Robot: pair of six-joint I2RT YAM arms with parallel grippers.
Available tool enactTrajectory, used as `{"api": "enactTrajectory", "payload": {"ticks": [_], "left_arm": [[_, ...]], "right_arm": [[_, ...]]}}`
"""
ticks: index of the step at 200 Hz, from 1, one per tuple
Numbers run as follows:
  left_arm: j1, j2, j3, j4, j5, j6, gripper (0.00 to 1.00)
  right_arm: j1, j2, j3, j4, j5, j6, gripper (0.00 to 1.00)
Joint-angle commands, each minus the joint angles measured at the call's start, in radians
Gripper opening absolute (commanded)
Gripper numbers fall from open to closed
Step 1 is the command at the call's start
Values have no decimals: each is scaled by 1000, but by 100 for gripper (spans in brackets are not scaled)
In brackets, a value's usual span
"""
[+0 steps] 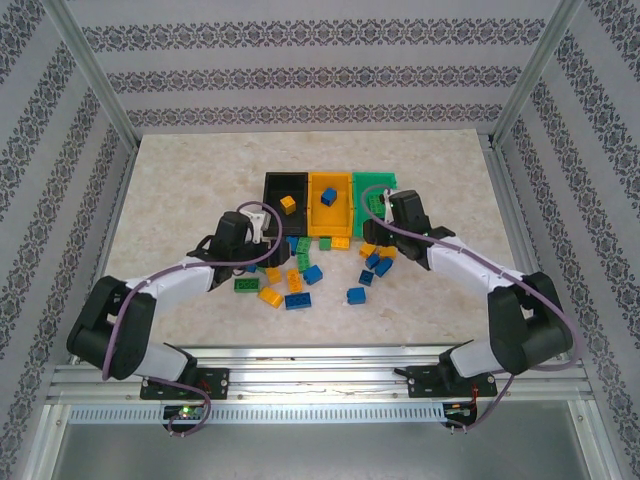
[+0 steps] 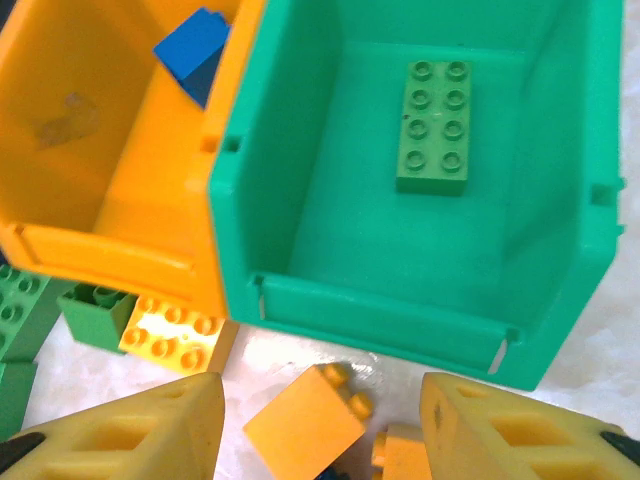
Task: Sort the legos into containers by color
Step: Pick up the lego from the center of the table.
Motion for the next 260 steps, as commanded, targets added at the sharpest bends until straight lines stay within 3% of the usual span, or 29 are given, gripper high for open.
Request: {"api": "enactTrajectory", "payload": {"ticks": [1, 22, 61, 133, 182, 193, 260], "left_arm": [[-9, 28, 28, -128, 66, -14, 69], [-42, 14, 25, -144, 44, -42, 68], [-135, -1, 100, -273, -95, -62, 67], [-259, 130, 305, -477, -264, -91, 67], [-280, 232, 442, -585, -322, -102, 67], [-284, 252, 469, -610, -328, -112, 60], [-328, 375, 603, -695, -427, -177, 60]], "right_arm": [[25, -67, -49, 96, 60, -30, 54], [27, -87, -96, 154, 75, -22, 54], [34, -136, -167, 234, 82, 2, 54], [37, -197, -212, 263, 114, 19, 54], [35, -190, -213, 267, 118, 21, 55], [35, -188, -215, 270, 117, 24, 55], [38, -169, -209, 273, 107, 32, 55]]}}
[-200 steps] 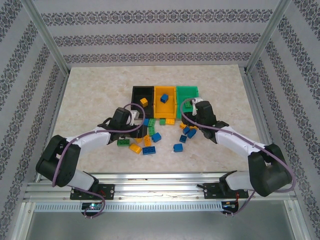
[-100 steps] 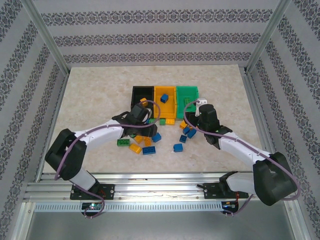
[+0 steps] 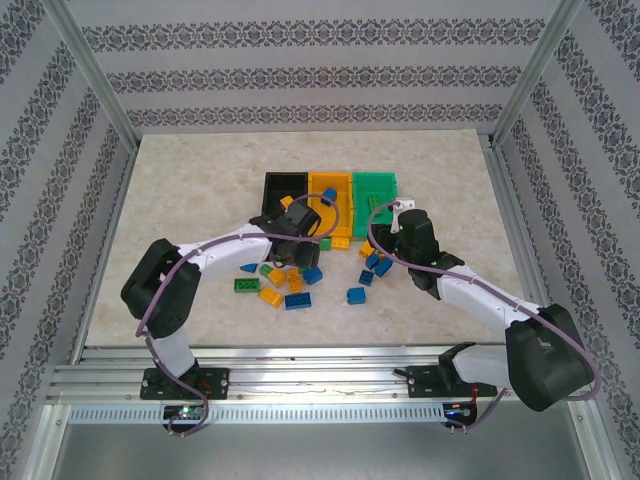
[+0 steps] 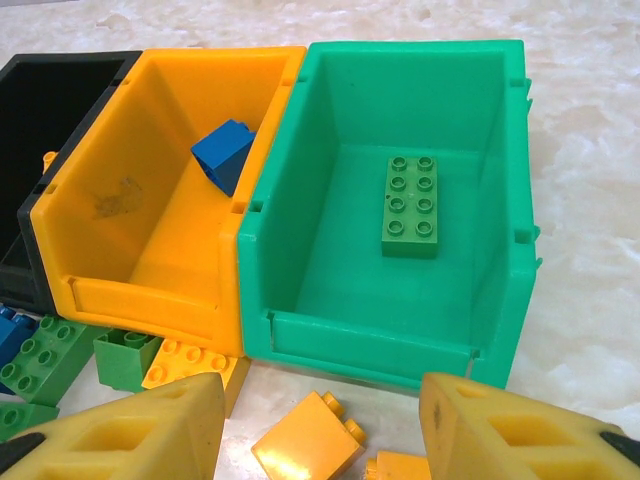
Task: Sort the legos into containers by color
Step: Pick up the lego from the center of the table.
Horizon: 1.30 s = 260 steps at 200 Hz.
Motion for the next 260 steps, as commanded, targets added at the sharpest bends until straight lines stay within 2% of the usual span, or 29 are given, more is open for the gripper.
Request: {"api": "enactTrajectory", "payload": {"ticks": [1, 44, 83, 132, 169, 194, 203, 227, 236, 260], "left_arm": [[-28, 40, 65, -91, -72, -44, 60], [-52, 129, 146, -178, -127, -63, 60], [-55, 137, 143, -192, -155, -85, 59], [-56, 188, 161, -163, -83, -80, 59], [-56, 224, 181, -171, -74, -81, 58], [-56, 224, 182, -181, -87, -75, 54], [-56, 223, 181, -180, -82, -70, 47], [-57, 215, 175, -166, -73, -67, 43], [-57, 213, 173, -163, -70, -66, 36], [-60, 195, 162, -153, -70, -63, 34]], "right_arm": [[8, 8, -7, 18, 9, 16, 55], [10, 11, -5, 20, 1, 21, 55], [10, 13, -7, 20, 8, 22, 55], [10, 14, -5, 20, 5, 23, 55], [10, 8, -8, 19, 6, 23, 55], [10, 14, -5, 21, 1, 26, 55], [10, 15, -5, 20, -1, 26, 55], [10, 13, -7, 20, 1, 26, 55], [10, 9, -8, 21, 4, 26, 55], [10, 6, -10, 22, 5, 27, 55]]}}
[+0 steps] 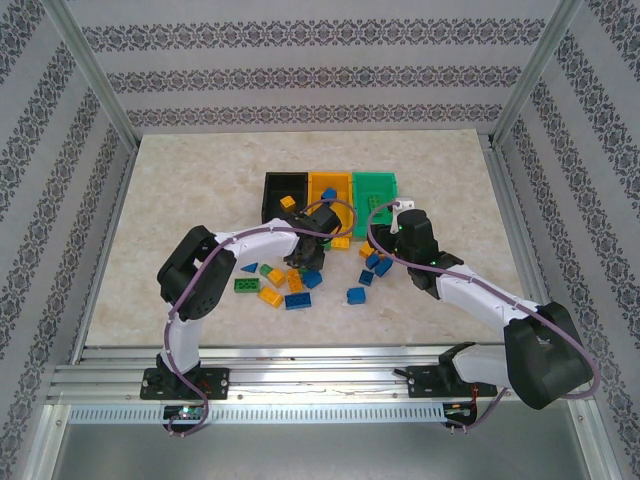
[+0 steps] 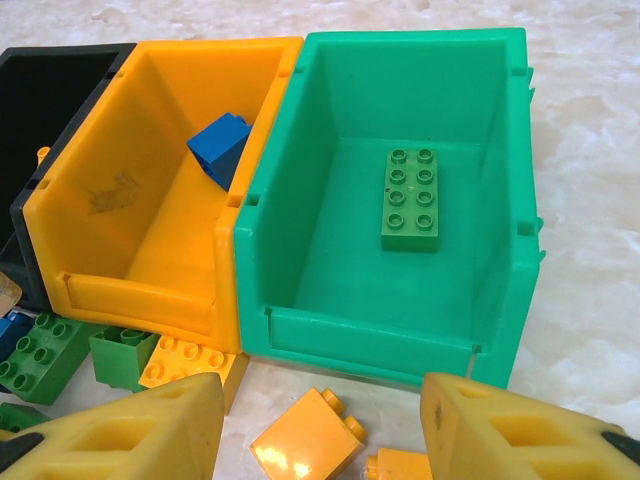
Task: Sort the legos into containers by color
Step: Pick up the lego from the center of the table.
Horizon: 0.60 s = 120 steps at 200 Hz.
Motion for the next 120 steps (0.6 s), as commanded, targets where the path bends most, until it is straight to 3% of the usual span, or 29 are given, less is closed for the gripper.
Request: {"api": "enactTrajectory", "payload": {"ticks": [1, 75, 120], "left_arm": [[-12, -13, -12, -21, 3, 12, 34], [-40, -204, -76, 124, -32, 19, 32], [-39, -161, 41, 177, 20, 68, 33]], "right_arm": [[10, -4, -10, 22, 6, 19, 55], [10, -2, -11, 28, 4, 27, 55], [5, -25, -31, 39, 50, 45, 55]]}}
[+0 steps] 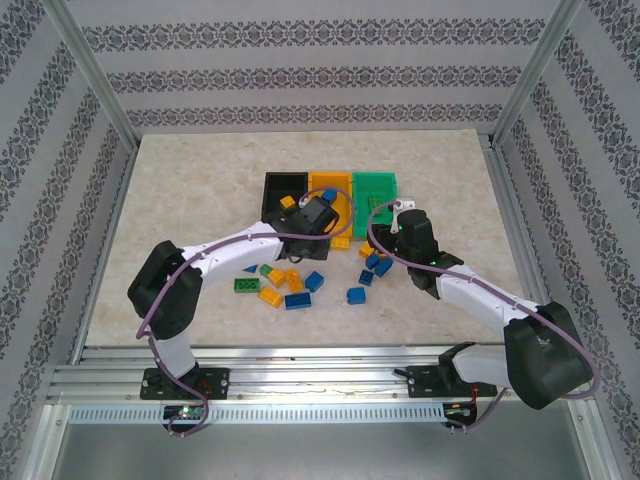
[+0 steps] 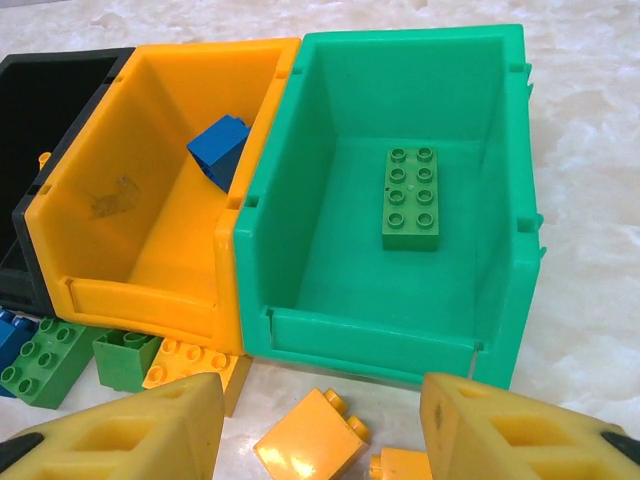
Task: Sort the legos into containers by color
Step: Pick up the lego from the center of the table, then place the lego in the container.
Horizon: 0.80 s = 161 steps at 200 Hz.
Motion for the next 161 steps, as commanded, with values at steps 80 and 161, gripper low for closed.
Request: {"api": "enactTrajectory", "payload": {"ticks": [80, 161], "left_arm": [[-1, 377, 693, -132, 43, 132, 34], [14, 678, 1230, -355, 80, 141, 56]], "right_arm": [[-146, -110, -103, 53, -21, 136, 56], [-150, -108, -102, 57, -34, 140, 56]]}}
